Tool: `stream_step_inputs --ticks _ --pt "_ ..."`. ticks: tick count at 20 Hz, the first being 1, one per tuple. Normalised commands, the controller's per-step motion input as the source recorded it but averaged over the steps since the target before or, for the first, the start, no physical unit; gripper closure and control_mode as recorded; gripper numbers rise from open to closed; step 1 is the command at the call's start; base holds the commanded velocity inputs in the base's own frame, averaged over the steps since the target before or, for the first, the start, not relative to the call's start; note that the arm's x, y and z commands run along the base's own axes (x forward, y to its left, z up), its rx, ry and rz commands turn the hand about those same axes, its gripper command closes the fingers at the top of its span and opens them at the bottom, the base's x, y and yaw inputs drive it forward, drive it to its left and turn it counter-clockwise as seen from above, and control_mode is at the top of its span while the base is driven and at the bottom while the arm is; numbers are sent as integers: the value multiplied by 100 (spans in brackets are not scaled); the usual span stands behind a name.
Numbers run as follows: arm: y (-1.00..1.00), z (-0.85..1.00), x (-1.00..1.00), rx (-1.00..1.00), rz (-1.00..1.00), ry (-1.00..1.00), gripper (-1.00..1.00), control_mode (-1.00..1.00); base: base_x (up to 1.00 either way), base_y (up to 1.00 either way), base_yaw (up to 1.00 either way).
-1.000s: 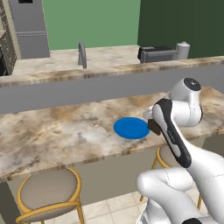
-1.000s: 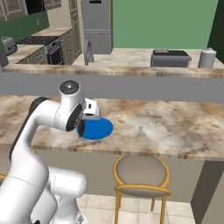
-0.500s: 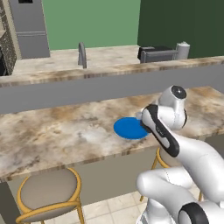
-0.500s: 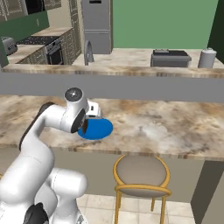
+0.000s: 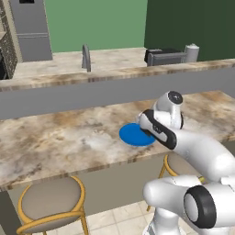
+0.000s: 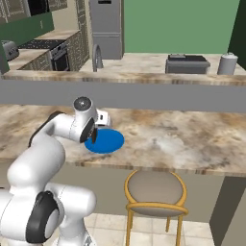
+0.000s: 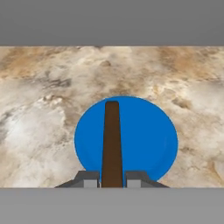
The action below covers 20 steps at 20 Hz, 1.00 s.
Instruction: Start the toaster. Once the lever pops up, take the bread to the plate on the dining counter.
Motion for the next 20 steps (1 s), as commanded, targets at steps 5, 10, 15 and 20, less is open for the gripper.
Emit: stream_step_inputs --ticks 5,10,15,20 --pt "0 -1 16 1 0 1 100 -100 0 0 0" --pt "0 -7 5 3 0 6 100 -100 0 0 0" --pt "0 -19 0 3 0 6 100 -100 0 0 0" --pt "0 -20 0 1 0 1 100 -100 0 0 0"
